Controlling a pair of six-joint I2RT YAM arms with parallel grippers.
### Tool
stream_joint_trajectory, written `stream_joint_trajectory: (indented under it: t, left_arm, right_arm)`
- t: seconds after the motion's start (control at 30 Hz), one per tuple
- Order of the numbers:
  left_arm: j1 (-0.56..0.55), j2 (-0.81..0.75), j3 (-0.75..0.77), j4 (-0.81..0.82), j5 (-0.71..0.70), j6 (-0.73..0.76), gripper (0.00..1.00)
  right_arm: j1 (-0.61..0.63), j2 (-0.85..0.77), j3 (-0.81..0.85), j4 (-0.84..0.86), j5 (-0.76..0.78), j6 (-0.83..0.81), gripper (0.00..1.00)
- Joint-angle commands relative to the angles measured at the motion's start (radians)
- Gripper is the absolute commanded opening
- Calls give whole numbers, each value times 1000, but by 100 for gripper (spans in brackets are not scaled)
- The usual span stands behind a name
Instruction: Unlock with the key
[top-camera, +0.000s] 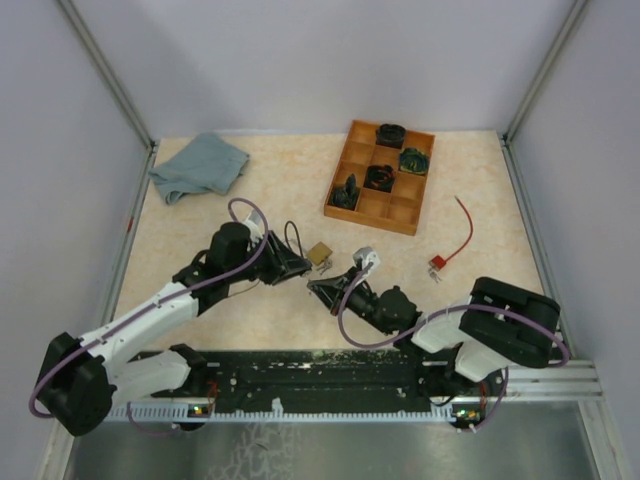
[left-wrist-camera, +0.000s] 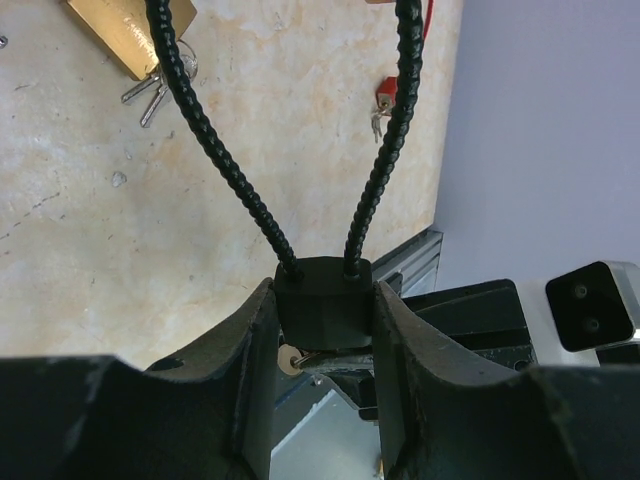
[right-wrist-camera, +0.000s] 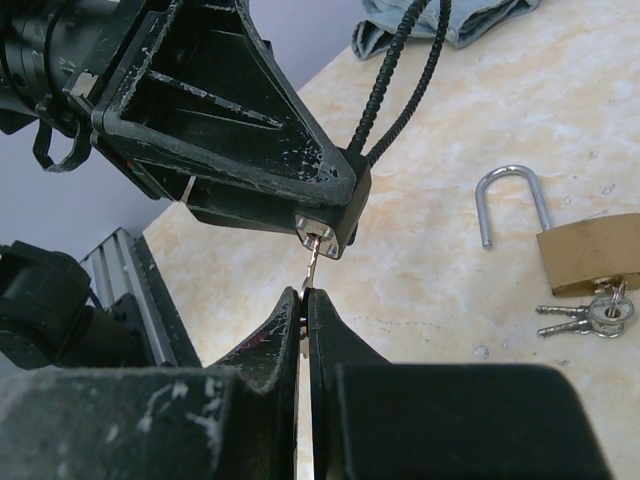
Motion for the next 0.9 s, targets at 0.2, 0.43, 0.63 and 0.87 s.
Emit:
stream_joint_trajectory:
  t: [0.2,0.43,0.63,0.87]
  left_arm:
    - [-20,-68,-73,144,33,-10,0]
    - [-55,-85,-108,192,13,-37,0]
    - [-81,-77,-111,183,5,-39,0]
    - [-92,-91,-86,57,-56,-5,0]
  right_arm:
    - [-30,11,-7,173,36,147,0]
    - [-34,6,55,93,-4,76,0]
    - [-75,-19,32,154,-26,36,0]
    - [-114,-164,111,-151,-111,-117,0]
